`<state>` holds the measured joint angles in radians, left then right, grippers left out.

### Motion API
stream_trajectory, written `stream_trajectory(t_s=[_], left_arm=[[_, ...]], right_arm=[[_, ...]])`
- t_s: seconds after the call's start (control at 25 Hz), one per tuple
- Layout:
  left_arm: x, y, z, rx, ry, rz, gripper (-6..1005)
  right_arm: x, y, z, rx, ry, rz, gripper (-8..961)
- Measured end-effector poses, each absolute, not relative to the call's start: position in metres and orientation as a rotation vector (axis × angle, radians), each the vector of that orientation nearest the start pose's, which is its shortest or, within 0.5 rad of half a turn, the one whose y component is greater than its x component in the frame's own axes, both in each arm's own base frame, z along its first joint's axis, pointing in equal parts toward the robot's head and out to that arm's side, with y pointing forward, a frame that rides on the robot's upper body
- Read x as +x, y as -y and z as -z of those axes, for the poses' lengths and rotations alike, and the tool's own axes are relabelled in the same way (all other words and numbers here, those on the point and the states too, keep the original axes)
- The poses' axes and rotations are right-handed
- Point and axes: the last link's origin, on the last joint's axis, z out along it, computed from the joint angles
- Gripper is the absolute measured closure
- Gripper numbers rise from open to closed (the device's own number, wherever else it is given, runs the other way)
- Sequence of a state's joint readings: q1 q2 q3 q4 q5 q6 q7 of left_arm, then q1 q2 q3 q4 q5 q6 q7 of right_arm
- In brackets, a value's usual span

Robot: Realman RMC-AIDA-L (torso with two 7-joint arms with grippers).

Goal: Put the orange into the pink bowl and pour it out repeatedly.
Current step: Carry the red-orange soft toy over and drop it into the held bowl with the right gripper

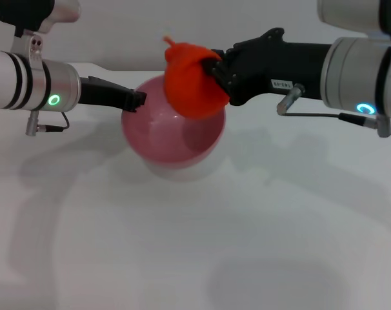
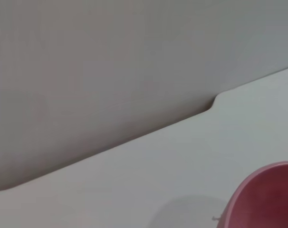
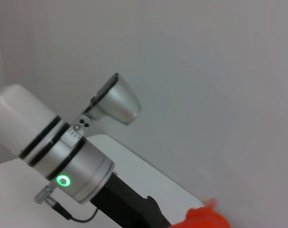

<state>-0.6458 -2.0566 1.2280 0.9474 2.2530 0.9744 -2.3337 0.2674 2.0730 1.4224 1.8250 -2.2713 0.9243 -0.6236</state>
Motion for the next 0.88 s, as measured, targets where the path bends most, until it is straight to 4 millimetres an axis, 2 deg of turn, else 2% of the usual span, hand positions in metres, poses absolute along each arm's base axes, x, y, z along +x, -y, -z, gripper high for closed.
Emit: stream_trajectory(t_s=[0.2,0.44,0.64,0.76,0.88], left_arm=[[-0.207,-0.422,0.007,-2.385,0.984,0.145,951],[-0.204,-0.422,0.008,-2.393,0.975,0.146,951],[-0.202,-0.423,0.008,-2.396,0.969,0.147,951],[-0.202,-0.423,0.008,-2.397,0.966,0.147,951],[-0.194,-0.424,0.009,-2.398,0.891,0.145,951]], right_arm=[[0.087,-0.332,0.005,-2.476,-0.455,-0.391,901],[0.097,-0.343,0.015,-2.476,-0.476,-0.357,848],[0.099,-0.343,0.017,-2.464,-0.428,-0.360,725],[0.099,-0.342,0.010,-2.425,-0.397,-0.385,651],[0.100,-0.333,0.000,-2.334,-0.326,-0.442,508]])
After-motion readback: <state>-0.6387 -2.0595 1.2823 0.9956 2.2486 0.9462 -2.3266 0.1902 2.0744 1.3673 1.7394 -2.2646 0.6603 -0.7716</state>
